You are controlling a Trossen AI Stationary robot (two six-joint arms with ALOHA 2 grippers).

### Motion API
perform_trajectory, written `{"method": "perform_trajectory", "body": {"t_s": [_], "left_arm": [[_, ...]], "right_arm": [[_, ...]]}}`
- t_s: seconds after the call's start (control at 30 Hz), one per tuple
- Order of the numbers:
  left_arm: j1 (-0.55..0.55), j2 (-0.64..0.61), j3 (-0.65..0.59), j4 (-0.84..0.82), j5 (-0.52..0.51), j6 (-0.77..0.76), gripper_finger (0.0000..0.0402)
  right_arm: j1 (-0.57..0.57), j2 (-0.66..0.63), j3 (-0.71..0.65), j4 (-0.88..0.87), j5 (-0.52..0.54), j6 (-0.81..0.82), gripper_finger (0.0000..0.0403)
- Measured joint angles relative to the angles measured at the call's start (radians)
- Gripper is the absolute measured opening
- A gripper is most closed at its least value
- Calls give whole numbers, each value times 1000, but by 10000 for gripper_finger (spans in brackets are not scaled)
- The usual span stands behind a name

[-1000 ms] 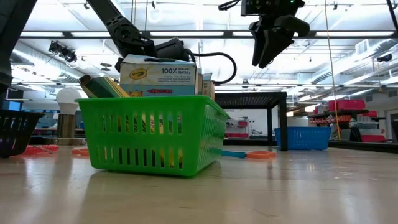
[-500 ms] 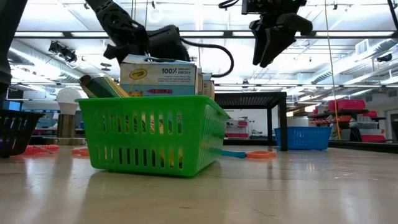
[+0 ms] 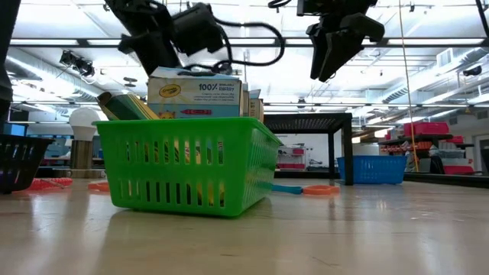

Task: Pick & Place Office Desk Supplies
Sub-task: Put the blue spring keychain into the black bin

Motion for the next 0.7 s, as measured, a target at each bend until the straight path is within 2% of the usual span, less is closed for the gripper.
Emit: {"method": "perform_trajectory", "body": {"t_s": [0.33,0.7], "left_arm": [[-77,-64,1,3,-100,-24,8],[-144,-145,3,-35,-145,-96,8]], "right_arm": [[17,0,0,-8,-14,37,213],[82,0,0,-19,-14,102,213]]}}
